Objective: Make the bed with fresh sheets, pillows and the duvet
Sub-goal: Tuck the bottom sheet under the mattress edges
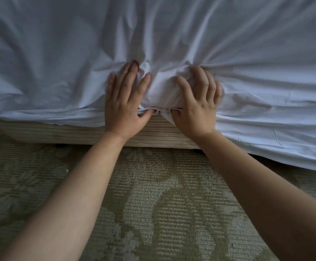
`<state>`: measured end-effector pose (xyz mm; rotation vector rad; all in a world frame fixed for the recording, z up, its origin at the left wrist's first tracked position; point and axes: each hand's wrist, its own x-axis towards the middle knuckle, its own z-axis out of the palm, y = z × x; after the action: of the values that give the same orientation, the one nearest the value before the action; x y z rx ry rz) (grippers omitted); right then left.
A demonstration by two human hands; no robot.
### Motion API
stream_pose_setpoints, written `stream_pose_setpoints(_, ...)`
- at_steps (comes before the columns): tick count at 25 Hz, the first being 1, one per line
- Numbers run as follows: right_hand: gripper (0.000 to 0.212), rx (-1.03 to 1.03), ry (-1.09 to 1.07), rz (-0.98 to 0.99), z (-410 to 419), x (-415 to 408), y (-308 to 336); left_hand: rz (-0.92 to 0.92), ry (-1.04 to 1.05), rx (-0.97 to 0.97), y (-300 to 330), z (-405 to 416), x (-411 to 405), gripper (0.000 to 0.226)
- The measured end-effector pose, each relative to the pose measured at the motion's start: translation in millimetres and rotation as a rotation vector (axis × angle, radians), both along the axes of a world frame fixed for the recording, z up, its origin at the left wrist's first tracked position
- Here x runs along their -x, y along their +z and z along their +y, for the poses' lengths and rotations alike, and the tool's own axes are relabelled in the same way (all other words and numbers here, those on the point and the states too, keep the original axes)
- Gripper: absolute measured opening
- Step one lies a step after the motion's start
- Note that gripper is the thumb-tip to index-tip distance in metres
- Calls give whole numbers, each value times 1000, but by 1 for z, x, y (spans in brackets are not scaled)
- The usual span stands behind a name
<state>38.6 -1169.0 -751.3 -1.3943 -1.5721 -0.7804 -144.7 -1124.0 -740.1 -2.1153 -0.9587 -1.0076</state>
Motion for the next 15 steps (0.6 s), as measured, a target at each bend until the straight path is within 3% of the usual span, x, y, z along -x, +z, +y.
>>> stream_pose_setpoints(2, 62, 48, 26, -71, -11, -3, -1, 16, -20, 38, 2, 0, 4, 79)
stream_pose_setpoints(7, 80, 117, -137, -236, -20, -1, -12, 109, 10, 51, 7, 0, 11, 95)
stream_pose_setpoints(15, 53, -12, -101, -236, -17, -16, -3, 40, 45, -9, 7, -4, 4, 84)
